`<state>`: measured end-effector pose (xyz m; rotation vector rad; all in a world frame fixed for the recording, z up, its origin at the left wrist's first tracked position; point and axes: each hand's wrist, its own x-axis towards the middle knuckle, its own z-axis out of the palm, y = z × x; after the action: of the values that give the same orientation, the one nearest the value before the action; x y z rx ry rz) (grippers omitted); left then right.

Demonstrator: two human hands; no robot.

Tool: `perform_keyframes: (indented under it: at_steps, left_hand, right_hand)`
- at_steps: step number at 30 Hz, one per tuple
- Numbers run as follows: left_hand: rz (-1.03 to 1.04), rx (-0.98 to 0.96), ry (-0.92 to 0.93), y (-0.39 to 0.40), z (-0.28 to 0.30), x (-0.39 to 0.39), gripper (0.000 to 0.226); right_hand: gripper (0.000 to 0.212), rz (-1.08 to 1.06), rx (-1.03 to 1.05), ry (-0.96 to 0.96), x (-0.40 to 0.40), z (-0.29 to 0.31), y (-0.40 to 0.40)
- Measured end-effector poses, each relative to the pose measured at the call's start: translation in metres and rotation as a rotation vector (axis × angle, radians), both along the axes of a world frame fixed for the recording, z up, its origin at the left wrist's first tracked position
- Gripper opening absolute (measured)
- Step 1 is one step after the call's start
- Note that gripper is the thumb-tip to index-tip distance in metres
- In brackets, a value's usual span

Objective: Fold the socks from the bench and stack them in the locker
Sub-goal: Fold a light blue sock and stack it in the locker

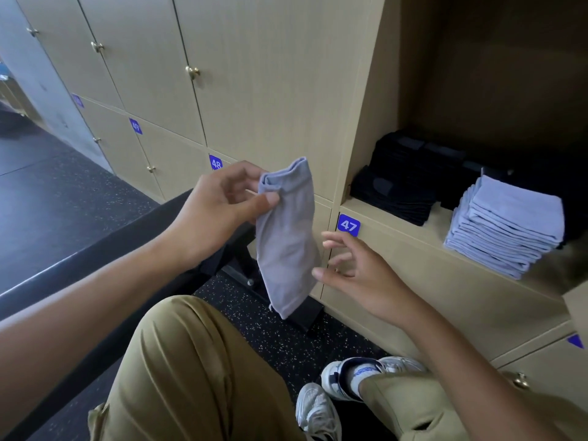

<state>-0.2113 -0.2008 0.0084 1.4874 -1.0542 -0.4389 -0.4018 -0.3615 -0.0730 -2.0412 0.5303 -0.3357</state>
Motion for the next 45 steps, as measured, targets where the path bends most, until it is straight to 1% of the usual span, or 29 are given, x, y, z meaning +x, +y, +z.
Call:
perform_keyframes:
  at_steps: [3,5,9,12,14,16,19,22,24,28,33,35,36,38,40,45]
  left_hand:
    - [-0.112,0.017,0.012,0.0,0.004,-0.009,0.018]
    - [-0.171,0.029,0.037,-0.001,0.004,-0.012,0.017]
    - [-0.216,0.018,0.114,-0.003,0.005,-0.017,0.018]
    - [-0.226,0.003,0.164,-0.004,0.005,-0.02,0.016]
    - [-0.189,-0.011,0.207,-0.004,0.004,-0.02,0.017]
    - [-0.103,-0.026,0.215,-0.004,0.005,-0.017,0.02]
    - [0.02,-0.03,0.189,-0.002,0.003,-0.008,0.024]
    - [0.126,-0.006,0.173,0.001,-0.003,0.004,0.029]
    - [0.186,0.019,0.177,0.003,-0.009,0.011,0.028]
    - [0.293,0.074,0.252,0.007,-0.021,0.029,0.021]
    - [0.372,0.14,0.31,0.01,-0.032,0.046,0.01]
    - [0.384,0.16,0.323,0.01,-0.036,0.05,0.006]
    - [0.386,0.177,0.324,0.011,-0.037,0.051,0.01]
    - [0.389,0.205,0.301,0.012,-0.04,0.053,0.019]
    - [0.404,0.23,0.225,0.012,-0.043,0.052,0.017]
    - [0.43,0.301,0.0,0.009,-0.05,0.038,0.02]
  right_hand:
    - [0.071,0.013,0.087,-0.008,0.002,0.004,-0.001]
    - [0.073,0.031,0.135,0.023,0.001,0.005,-0.003]
    - [0.046,0.146,0.338,0.011,0.001,0.008,-0.003]
    - [0.039,0.194,0.37,-0.007,0.001,0.007,-0.004]
    - [0.045,0.193,0.411,-0.013,0.001,0.005,-0.004]
    - [0.051,0.177,0.456,-0.025,0.001,0.005,-0.006]
    - [0.054,0.105,0.434,-0.034,0.0,0.007,-0.009]
    - [0.046,0.009,0.421,-0.028,-0.003,0.012,-0.012]
    - [0.043,-0.038,0.445,-0.015,-0.005,0.014,-0.014]
    - [0.039,-0.097,0.493,0.007,-0.005,0.012,-0.016]
    - [0.036,-0.161,0.565,-0.034,-0.002,0.009,-0.017]
    - [0.029,-0.215,0.61,-0.061,-0.001,0.008,-0.018]
    - [0.026,-0.239,0.639,-0.075,-0.001,0.007,-0.019]
    - [0.023,-0.277,0.664,-0.102,-0.001,0.006,-0.021]
    - [0.02,-0.311,0.646,-0.13,-0.002,0.008,-0.022]
    - [0.012,-0.38,0.435,-0.158,-0.002,0.011,-0.017]
